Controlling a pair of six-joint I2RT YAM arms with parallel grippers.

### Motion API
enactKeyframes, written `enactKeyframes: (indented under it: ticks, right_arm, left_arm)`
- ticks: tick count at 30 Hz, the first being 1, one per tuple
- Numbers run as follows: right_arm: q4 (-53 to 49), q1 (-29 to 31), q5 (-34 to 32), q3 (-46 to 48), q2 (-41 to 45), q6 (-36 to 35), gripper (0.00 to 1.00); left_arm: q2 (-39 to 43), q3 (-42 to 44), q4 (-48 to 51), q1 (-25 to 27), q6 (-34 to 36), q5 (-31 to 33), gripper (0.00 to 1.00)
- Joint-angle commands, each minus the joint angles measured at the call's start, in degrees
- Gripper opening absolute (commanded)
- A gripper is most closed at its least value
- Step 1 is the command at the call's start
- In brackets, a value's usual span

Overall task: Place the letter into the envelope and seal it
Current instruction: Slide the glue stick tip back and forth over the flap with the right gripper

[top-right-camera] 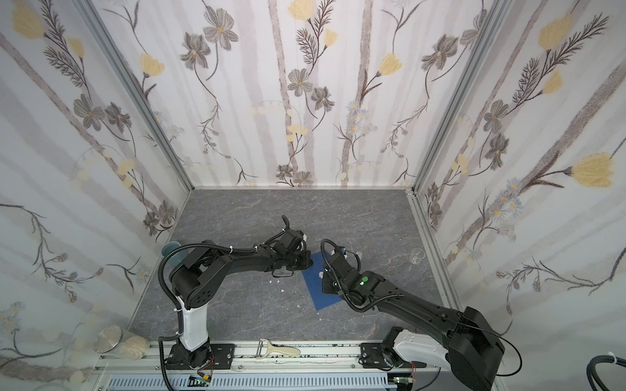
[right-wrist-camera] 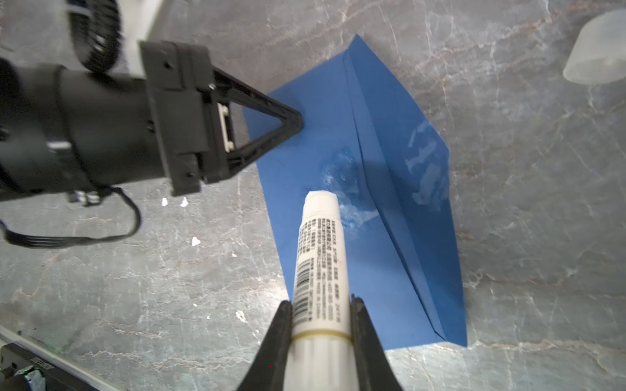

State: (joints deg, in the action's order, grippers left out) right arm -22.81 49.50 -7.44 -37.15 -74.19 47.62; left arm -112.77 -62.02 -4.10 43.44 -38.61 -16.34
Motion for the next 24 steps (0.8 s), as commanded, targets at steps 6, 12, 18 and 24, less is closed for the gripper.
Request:
enactKeyframes:
  ticks: [6,12,18,24]
  right_arm:
    - [6.2,1.3,2.8,3.7,-2.9,3.8,0.0]
    - [10.8,0.7,2.4,0.7,-10.3,2.0,0.0]
    - [9.6,-0.4,0.8,-1.6,-10.4,0.3,0.0]
    - [2.0,-0.5,-2.7,-3.1,-3.0,-0.1,0.0]
  left_arm:
    - [-0.8,0.2,7.5,0.2,-0.3,1.0,0.0]
    - [-0.9,0.2,7.5,0.2,-0.4,0.8,0.0]
    - [-0.4,0.7,7.5,0.2,-0.4,1.1,0.0]
    - [-0.2,0.8,7.5,0.0,-0.2,1.4,0.0]
